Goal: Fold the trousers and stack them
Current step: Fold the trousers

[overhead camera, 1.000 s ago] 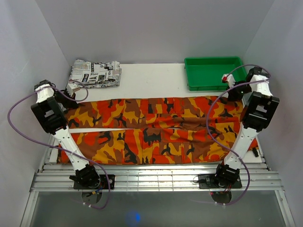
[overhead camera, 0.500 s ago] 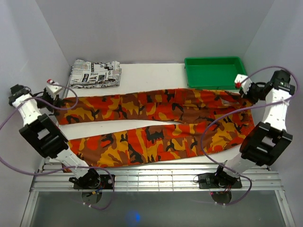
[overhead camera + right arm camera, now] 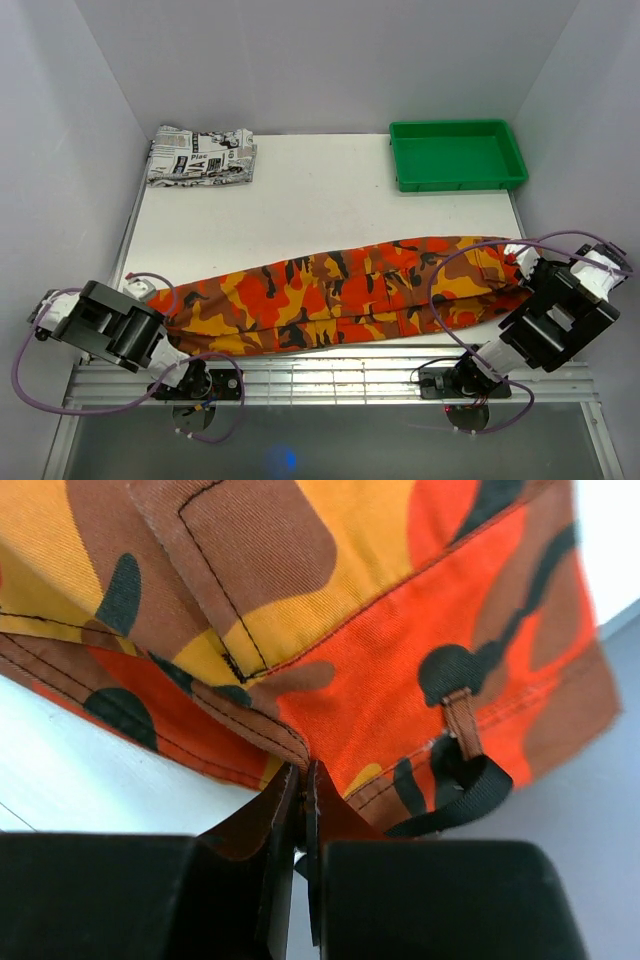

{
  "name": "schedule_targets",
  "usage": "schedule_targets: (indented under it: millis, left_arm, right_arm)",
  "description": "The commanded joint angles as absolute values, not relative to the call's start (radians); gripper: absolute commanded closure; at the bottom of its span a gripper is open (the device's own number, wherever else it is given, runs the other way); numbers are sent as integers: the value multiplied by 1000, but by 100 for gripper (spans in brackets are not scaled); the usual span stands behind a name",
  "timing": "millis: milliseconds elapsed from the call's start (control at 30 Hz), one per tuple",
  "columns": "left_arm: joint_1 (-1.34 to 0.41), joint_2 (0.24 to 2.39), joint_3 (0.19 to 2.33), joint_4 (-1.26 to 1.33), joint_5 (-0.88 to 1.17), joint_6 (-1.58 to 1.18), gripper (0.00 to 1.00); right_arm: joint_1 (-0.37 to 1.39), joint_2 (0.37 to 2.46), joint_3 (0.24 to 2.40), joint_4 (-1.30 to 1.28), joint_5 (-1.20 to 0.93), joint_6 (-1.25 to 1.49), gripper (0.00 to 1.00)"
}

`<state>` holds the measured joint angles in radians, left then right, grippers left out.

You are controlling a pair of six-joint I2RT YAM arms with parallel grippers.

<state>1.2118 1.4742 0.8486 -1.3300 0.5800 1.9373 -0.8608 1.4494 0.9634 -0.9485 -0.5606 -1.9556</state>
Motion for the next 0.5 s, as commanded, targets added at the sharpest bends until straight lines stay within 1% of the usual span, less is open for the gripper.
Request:
schedule_targets:
  millis: [0, 100, 233, 333, 367, 467]
  left_arm:
    - [1178, 1470, 790, -1188, 422, 2068, 100]
    - [1099, 1506, 750, -1033, 338, 1910, 100]
    - [981, 1601, 822, -913, 331, 1680, 100]
    - [895, 1704, 946, -841, 354, 1492, 100]
    - [873, 1730, 1022, -832, 359, 1449, 100]
    - [805, 1805, 1144, -821, 393, 1329, 100]
  right_arm:
    - [-853, 1459, 904, -833, -474, -2224, 92]
    - [-795, 1469, 873, -805, -445, -2172, 92]
    - [-741, 1500, 894, -801, -433, -2062, 92]
    - [-695, 1531, 925, -798, -419, -1973, 92]
    - [-684, 1537, 933, -799, -419, -1951, 92]
    - [-646, 1555, 972, -816, -433, -1878, 92]
